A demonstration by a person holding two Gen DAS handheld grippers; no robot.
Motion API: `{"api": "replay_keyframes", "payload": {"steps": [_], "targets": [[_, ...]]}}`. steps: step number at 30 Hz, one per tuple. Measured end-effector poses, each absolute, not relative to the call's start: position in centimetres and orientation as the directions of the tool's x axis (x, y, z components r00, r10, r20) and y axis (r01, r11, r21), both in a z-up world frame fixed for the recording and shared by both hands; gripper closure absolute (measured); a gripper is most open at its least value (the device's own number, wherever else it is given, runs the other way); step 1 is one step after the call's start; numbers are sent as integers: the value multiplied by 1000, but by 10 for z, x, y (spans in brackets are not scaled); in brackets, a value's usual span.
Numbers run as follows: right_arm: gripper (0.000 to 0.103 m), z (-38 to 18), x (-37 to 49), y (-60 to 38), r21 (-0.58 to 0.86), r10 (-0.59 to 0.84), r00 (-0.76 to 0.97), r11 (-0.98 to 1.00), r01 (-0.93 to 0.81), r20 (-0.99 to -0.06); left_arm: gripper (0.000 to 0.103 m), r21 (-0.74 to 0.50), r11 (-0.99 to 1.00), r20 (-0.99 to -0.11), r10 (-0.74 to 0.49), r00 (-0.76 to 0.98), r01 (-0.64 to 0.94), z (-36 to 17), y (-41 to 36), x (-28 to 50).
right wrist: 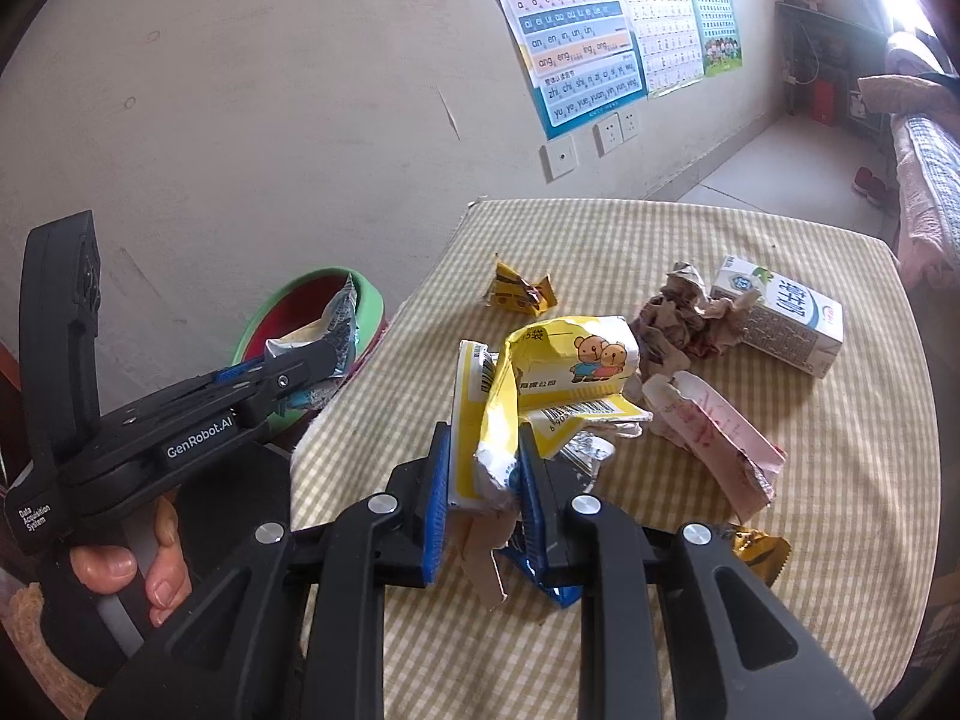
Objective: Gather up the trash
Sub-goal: 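Carry both held wrappers over the green bin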
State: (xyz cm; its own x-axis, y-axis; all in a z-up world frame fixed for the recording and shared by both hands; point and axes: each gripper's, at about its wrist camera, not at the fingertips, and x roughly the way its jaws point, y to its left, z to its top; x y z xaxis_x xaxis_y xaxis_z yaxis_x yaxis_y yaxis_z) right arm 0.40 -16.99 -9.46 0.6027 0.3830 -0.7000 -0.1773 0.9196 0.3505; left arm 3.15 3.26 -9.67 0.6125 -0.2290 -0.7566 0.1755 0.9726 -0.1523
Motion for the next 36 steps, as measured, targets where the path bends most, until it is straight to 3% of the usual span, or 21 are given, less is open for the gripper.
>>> {"api": "replay_keyframes", "payload": {"steps": [36], "targets": [[82, -73, 83, -18, 344, 550, 504, 826, -447, -666, 68, -75, 985, -731, 53, 681, -157, -83, 179, 70]]}}
